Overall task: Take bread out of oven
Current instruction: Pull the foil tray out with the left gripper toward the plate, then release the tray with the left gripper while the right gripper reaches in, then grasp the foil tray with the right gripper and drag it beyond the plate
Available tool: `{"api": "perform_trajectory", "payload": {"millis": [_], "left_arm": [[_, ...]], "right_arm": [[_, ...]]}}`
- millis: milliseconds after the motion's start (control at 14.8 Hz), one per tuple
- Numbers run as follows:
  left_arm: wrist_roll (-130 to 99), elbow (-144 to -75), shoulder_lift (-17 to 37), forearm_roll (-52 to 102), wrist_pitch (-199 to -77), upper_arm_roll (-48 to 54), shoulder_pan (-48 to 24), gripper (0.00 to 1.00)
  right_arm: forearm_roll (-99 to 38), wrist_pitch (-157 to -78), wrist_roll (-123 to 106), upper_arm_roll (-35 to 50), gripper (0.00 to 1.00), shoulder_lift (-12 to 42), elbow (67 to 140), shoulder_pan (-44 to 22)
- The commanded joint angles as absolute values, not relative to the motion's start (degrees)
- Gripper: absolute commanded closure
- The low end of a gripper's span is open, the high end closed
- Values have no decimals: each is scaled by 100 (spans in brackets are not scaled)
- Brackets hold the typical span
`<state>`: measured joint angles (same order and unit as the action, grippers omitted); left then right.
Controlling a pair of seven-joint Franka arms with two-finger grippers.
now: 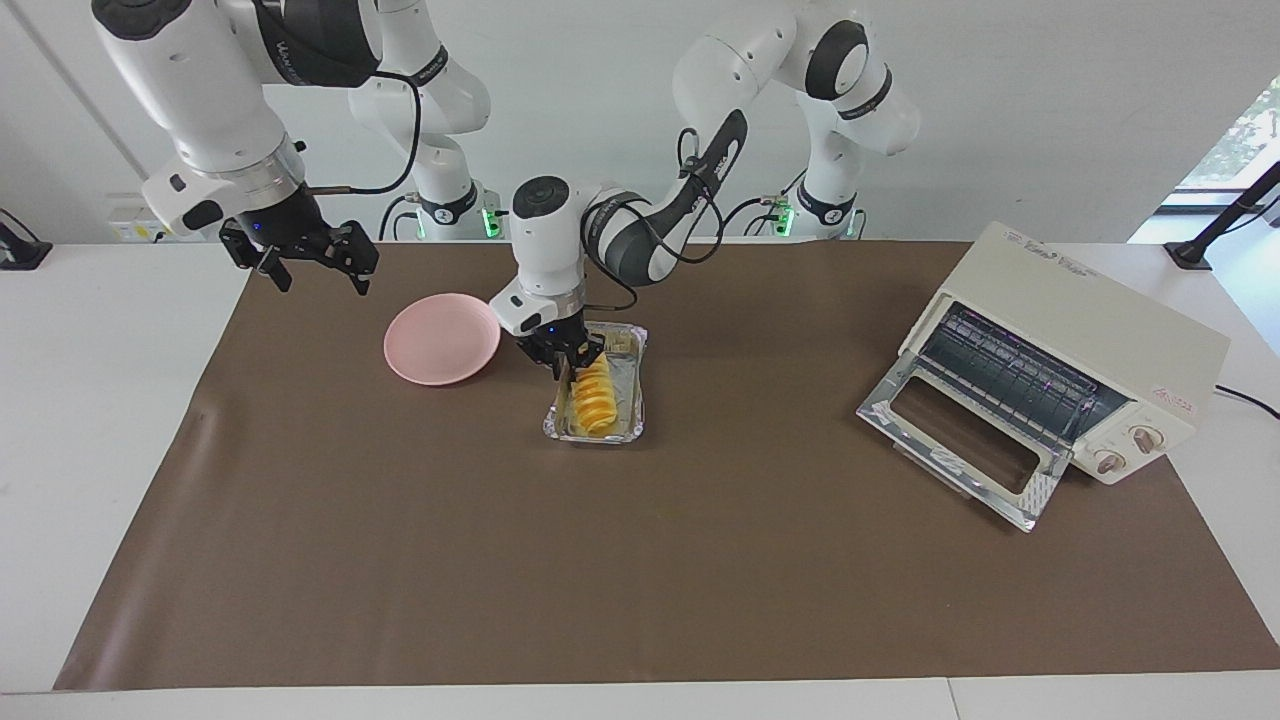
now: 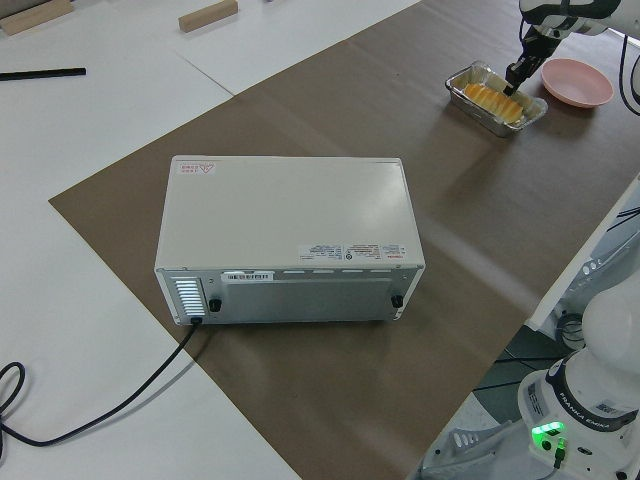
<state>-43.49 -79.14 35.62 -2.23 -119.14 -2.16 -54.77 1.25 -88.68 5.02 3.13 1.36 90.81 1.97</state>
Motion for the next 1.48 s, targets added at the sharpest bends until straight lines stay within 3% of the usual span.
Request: {"api": "perform_trajectory", "payload": {"millis": [0, 135, 337, 606, 875, 1145, 1414], "left_arm": [[-4368, -7296, 3613, -132, -11322, -255, -5212, 0], [-4316, -7286, 3228, -141, -11215, -264, -4785, 0], [-2854, -7777, 2200, -123, -10690, -237, -3870, 0], [-1093, -7796, 1548, -123, -9809, -229, -2386, 0], [-301, -8076, 1205, -123, -9694, -237, -1513, 0], [657, -8121, 977, -123, -9266, -237, -942, 0], [685, -8806, 422, -123, -8913, -193, -440, 0]], "right_arm": [[97, -8850, 448, 360, 0, 79, 9132, 272], [97, -8851, 431, 352, 0, 79, 9141, 272], [97, -8877, 413, 369, 0, 0, 9290, 220], [88, -8859, 501, 510, 0, -52, 9360, 10], [-8, -9877, 834, 527, 0, -413, 10440, -376], [-333, -10535, 1045, 527, 0, -159, 10818, -825], [-334, -11371, 1976, 527, 0, 360, 11029, -1511]]}}
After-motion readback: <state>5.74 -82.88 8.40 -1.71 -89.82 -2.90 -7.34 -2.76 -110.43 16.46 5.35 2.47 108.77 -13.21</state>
